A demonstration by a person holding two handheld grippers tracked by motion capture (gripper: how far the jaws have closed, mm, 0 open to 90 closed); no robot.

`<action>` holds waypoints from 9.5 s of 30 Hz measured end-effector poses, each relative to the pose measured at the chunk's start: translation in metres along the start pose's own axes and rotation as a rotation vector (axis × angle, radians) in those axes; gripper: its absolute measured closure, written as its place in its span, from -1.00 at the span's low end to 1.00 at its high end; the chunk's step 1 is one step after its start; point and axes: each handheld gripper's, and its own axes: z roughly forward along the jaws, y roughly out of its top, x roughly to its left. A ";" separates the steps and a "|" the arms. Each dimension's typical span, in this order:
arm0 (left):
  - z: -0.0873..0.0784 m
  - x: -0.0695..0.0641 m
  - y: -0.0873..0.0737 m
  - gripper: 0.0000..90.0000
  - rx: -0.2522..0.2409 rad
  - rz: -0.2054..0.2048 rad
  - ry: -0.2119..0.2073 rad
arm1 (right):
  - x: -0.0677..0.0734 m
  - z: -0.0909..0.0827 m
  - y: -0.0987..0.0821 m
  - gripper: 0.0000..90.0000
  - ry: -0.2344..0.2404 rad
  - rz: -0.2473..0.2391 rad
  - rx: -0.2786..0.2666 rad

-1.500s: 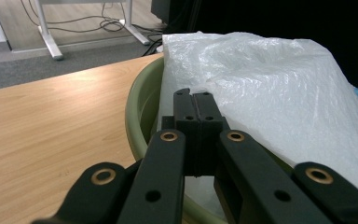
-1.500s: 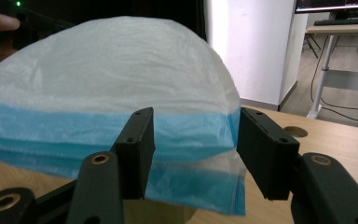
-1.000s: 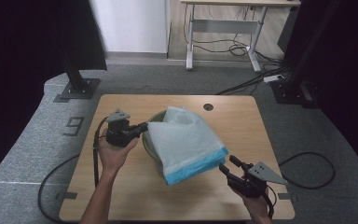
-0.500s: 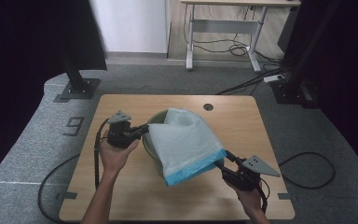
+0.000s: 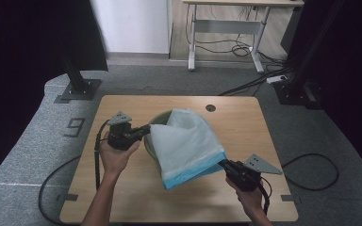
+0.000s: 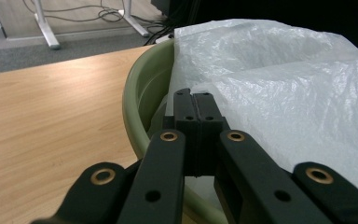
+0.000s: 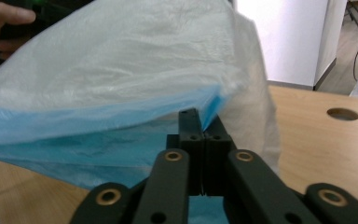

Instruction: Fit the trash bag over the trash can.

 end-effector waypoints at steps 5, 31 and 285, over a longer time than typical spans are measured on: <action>-0.005 0.003 0.005 1.00 -0.009 0.007 0.002 | -0.011 -0.011 0.027 0.97 -0.050 -0.022 -0.023; -0.010 -0.004 0.005 0.74 -0.034 0.065 -0.081 | -0.063 0.022 0.070 0.98 -0.200 -0.046 -0.018; -0.002 0.075 -0.028 1.00 -0.039 -0.191 0.029 | -0.067 0.057 0.004 0.98 -0.246 -0.052 0.142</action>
